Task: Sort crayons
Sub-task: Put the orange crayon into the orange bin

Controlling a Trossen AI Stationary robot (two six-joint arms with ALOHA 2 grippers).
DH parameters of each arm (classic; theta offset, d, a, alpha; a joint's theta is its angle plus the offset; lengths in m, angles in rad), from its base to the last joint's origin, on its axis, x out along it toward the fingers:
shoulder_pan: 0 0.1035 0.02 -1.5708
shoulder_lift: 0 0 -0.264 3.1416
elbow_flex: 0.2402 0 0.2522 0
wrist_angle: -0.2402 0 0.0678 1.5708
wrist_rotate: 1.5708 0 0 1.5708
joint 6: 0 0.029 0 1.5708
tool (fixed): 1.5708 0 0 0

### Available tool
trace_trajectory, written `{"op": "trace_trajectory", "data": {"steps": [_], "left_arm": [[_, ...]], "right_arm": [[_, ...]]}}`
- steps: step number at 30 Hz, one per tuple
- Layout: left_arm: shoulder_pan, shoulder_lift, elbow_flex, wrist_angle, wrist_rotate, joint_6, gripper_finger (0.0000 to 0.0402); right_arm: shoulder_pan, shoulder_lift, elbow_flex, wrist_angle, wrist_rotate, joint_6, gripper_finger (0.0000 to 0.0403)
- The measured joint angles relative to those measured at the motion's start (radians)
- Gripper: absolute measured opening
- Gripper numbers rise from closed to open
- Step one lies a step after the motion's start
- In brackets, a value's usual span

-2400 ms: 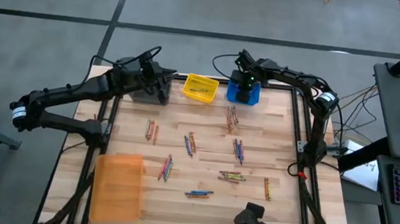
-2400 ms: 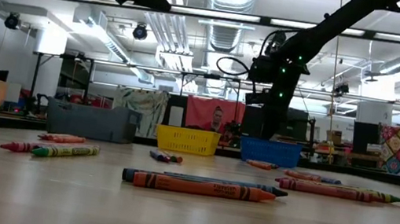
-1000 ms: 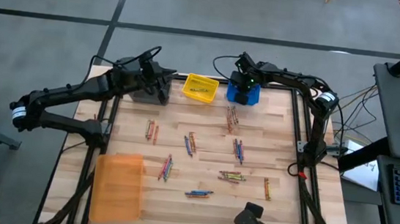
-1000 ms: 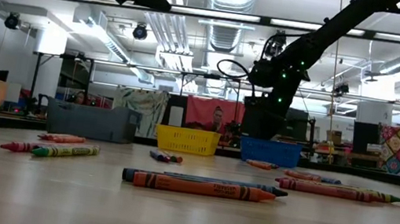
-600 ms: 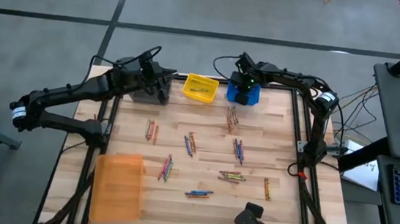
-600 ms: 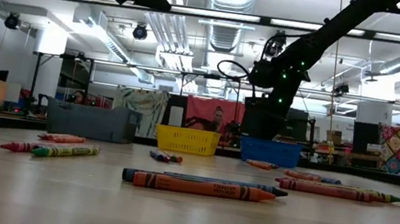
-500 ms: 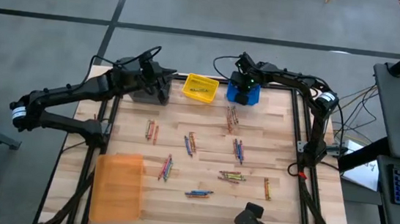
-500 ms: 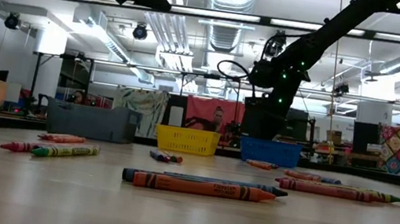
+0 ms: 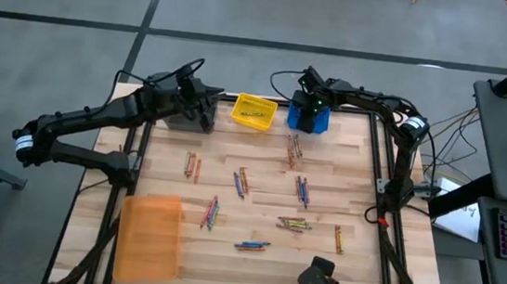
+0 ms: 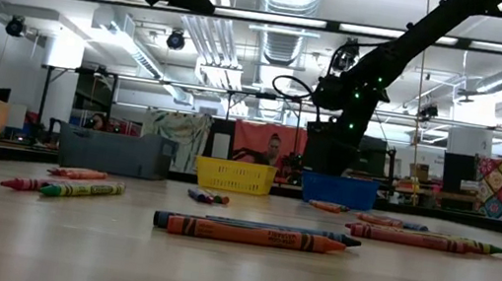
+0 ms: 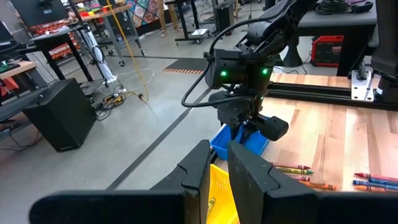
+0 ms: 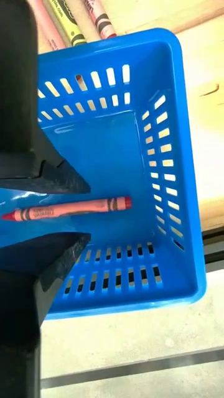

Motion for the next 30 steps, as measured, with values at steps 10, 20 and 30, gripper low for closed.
{"op": "trace_trajectory", "data": {"steps": [10, 20, 30], "left_arm": [[0.000, 0.000, 0.000, -0.042, 0.000, -0.063, 0.0039], [0.000, 0.074, 0.068, -0.353, 0.010, -0.325, 0.0039], [-0.021, 0.291, 0.226, -0.834, 0.055, -0.481, 0.0039]], "right_arm": [[0.013, -0.120, 0.054, -0.046, -0.001, 0.107, 0.0100], [0.100, -0.339, 0.047, -0.110, -0.011, 0.243, 0.0084], [0.220, -0.513, -0.007, -0.151, -0.013, 0.292, 0.0082]]}}
